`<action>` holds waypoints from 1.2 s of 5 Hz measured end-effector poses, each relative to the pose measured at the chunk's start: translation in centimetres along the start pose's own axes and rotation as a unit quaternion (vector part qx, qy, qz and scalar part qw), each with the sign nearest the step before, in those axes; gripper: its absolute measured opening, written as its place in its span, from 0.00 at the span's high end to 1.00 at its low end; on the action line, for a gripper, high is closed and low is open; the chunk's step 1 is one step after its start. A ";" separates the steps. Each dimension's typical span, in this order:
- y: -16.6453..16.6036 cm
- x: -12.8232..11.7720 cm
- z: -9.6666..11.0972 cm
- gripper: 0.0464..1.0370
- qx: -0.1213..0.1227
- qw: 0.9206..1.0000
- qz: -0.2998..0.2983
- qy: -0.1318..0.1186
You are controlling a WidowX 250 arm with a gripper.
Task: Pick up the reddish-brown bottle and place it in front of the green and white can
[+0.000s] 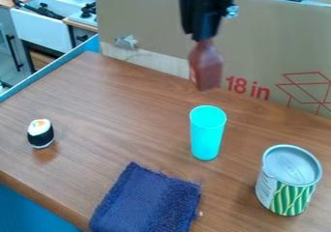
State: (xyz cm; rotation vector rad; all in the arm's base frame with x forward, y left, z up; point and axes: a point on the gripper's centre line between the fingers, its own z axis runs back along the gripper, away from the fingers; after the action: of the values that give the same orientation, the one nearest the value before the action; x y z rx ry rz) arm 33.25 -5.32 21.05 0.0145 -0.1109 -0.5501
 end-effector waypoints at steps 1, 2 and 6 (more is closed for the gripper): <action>-4.0 -0.9 -0.2 0.70 -0.032 0.997 -0.067 0.037; -8.1 -2.3 -1.9 0.70 -0.037 0.988 -0.117 0.096; -13.2 -4.9 -8.7 0.70 -0.046 0.972 -0.220 0.073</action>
State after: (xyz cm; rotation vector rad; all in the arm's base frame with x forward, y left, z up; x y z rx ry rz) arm 23.14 -14.16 11.36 -0.0109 0.0645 -0.9953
